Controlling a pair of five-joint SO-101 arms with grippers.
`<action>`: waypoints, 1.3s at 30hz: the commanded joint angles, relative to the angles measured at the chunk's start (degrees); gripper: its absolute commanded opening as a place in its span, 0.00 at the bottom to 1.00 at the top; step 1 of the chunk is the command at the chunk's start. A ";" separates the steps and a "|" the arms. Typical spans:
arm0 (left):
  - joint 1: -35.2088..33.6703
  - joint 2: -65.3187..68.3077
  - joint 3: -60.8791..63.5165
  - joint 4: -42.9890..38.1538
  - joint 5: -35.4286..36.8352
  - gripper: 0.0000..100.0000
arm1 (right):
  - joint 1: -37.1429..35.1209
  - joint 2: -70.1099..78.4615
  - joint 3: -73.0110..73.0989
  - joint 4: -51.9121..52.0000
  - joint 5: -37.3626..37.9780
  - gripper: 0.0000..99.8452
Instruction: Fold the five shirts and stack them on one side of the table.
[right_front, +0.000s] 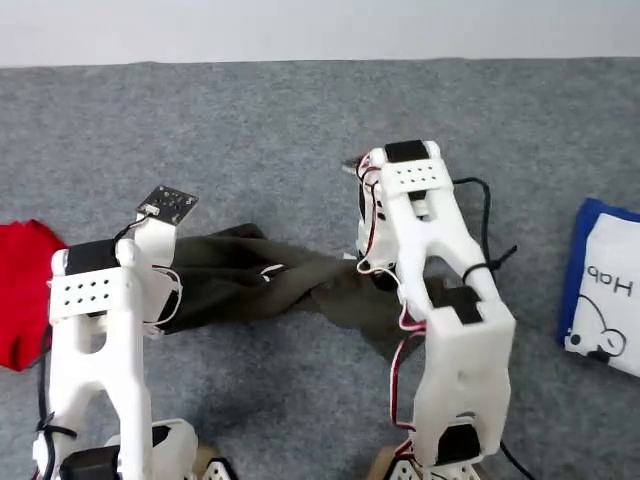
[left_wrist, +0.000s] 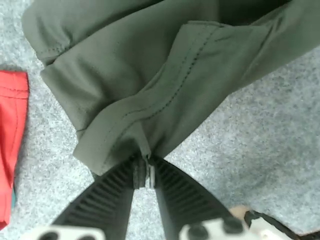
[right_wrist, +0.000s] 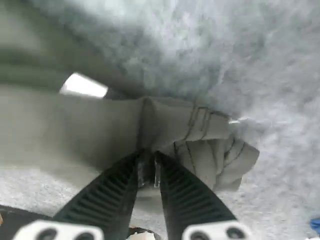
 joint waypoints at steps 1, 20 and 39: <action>-0.18 -1.67 -0.40 -0.79 -0.62 0.00 | -0.22 -8.75 -0.09 2.15 1.41 0.04; -0.09 -1.67 -0.22 -0.79 -0.62 0.00 | 2.59 3.91 -8.35 -10.68 -1.14 0.19; -0.09 -1.58 1.01 -2.90 -0.62 0.00 | 2.15 26.33 -30.24 0.40 -1.76 0.19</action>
